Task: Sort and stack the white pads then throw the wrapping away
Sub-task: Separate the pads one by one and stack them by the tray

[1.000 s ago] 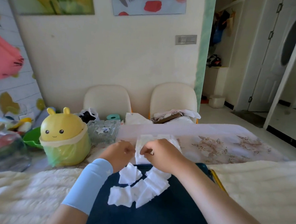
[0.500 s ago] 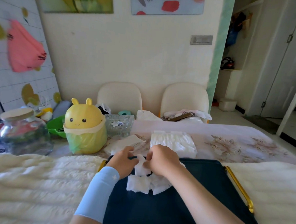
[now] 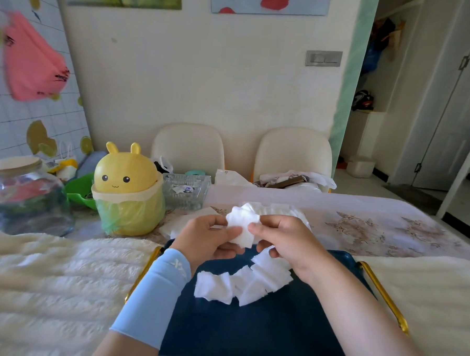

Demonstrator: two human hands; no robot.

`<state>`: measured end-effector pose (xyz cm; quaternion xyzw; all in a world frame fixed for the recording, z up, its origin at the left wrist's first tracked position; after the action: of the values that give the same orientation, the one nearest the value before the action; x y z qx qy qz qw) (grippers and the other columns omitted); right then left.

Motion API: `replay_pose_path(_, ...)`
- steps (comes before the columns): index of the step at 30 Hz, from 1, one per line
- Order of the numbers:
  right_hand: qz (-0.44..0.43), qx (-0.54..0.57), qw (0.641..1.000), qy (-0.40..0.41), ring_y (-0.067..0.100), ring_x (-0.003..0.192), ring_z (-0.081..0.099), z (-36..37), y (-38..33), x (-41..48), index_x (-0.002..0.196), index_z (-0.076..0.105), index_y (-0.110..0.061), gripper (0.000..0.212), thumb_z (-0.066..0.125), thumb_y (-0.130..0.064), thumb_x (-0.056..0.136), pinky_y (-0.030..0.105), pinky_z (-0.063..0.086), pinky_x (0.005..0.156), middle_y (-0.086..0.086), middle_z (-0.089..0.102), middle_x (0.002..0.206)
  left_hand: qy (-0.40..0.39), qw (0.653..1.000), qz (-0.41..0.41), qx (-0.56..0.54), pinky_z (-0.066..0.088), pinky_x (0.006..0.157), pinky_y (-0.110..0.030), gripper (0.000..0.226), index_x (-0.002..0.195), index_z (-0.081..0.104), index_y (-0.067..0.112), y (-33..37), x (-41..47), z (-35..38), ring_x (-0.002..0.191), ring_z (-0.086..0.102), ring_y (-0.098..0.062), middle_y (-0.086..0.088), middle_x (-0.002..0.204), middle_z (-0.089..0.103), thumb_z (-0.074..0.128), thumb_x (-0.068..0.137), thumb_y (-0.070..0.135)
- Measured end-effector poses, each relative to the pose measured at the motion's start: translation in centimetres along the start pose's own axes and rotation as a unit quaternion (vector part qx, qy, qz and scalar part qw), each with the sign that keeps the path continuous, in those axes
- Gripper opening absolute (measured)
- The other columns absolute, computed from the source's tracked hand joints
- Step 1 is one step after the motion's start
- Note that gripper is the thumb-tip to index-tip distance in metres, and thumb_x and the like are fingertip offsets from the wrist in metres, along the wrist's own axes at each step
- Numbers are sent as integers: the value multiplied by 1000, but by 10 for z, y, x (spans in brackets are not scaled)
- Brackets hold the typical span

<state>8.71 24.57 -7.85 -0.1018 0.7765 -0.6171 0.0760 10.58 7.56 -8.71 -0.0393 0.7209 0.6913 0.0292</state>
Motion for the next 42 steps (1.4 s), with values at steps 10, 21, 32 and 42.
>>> replay_pose_path(10, 58, 17, 998, 36, 18, 77, 75, -9, 5, 4, 102, 75, -23, 28, 69, -48, 89, 31, 45, 65, 0, 78, 87, 43, 998, 42, 9, 59, 58, -25, 15, 95, 67, 4, 9, -2, 5, 74, 76, -22, -13, 83, 77, 72, 88, 16)
replay_pose_path(21, 136, 132, 982, 17, 24, 85, 68, -11, 17, 7, 106, 71, -17, 26, 69, -39, 91, 33, 50, 67, 7, 72, 98, 16, 999, 40, -3, 58, 64, -24, 10, 89, 70, 6, 5, -6, 13, 74, 69, -19, -14, 94, 74, 71, 89, 17)
replay_pose_path(32, 83, 206, 966, 134, 27, 80, 72, -16, 15, 7, 98, 72, -10, 13, 76, -19, 90, 32, 59, 57, 12, 73, 101, 33, 971, 28, -234, 59, 62, -20, 17, 106, 70, 0, 10, -7, 18, 71, 67, -18, -14, 98, 74, 67, 90, 3)
replay_pose_path(42, 40, 155, 983, 92, 25, 76, 77, -8, 9, 8, 105, 73, -15, 14, 70, -20, 94, 36, 62, 61, 10, 77, 97, 116, 990, 16, -75, 52, 52, -22, 18, 96, 74, 9, 3, -11, 21, 56, 65, -11, -4, 77, 74, 79, 83, 21)
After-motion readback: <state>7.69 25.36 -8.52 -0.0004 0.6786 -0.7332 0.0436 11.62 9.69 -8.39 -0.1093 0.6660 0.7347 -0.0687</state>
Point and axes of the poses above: each hand's wrist, its own x-axis towards the middle knuckle, its own z-axis out of the palm, y = z × x, the point moved 4 cm from there along x, towards the middle knuckle
